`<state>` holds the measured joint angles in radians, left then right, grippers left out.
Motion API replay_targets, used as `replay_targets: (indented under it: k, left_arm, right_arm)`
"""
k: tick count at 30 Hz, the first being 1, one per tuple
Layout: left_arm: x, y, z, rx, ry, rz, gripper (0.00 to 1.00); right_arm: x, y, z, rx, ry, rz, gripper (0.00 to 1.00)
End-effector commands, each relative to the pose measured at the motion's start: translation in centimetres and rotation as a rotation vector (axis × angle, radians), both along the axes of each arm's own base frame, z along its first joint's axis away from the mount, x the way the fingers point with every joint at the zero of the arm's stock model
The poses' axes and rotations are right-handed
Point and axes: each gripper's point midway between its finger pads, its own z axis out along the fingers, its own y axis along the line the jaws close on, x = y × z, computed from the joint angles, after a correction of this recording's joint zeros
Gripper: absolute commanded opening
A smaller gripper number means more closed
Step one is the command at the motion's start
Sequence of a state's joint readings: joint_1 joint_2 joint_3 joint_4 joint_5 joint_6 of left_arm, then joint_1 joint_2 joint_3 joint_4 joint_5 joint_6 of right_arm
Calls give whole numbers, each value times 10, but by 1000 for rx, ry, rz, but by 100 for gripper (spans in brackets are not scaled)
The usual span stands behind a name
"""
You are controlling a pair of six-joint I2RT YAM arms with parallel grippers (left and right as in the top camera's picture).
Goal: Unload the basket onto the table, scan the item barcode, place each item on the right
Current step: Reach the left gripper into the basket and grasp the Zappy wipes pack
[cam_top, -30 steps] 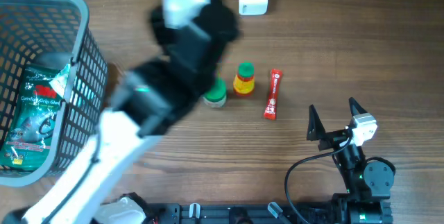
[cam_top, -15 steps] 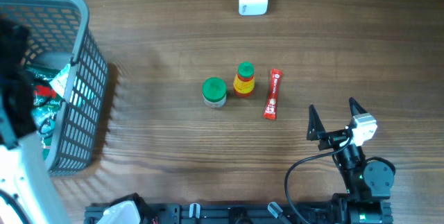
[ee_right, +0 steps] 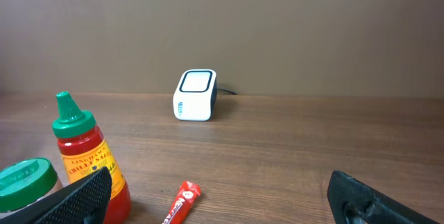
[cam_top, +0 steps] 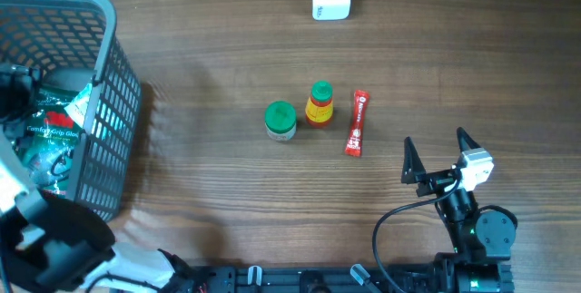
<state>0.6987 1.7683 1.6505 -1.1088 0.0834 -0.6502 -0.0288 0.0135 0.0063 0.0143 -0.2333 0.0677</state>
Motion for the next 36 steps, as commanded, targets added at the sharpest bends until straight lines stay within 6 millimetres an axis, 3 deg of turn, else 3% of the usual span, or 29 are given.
replay_targets:
  k: [1,7,12,22,26,30,31,33,35,36]
  left_arm:
    - [9,-9,-30,-53,9,-119,96]
    - [10,-12,-71,-69,28,-169,100]
    - [13,-26,-101,-108,-12,-194,100]
    - [41,-65,-136,-95,7,-360,99]
    - [36,-65,-147,-110,35,-353,94]
    - [28,-59,-148,-106,63,-335,95]
    - [28,-60,-149,-108,64,-335,92]
    - [27,-61,-149,-112,68,-336,65]
    - [27,-61,-149,-115,70,-335,50]
    - [26,-61,-149,-116,71,-335,47]
  right_arm:
    - [0,-1,1,13,-5,-11,100]
    - [0,-1,1,13,-5,-11,100]
    - [0,-1,1,13,-5,-11,100]
    - [0,-1,1,13,-5,-11,99]
    - [0,-1,1,13,-5,-11,100]
    - [0,-1,1,13,-5,-11,100]
    - [0,-1,1,12,-5,-11,100]
    - [0,-1,1,13,-5,-11,100]
    - [0,-1,1,13,-5,-11,100]
    - [0,-1,1,13,-5,-11,100]
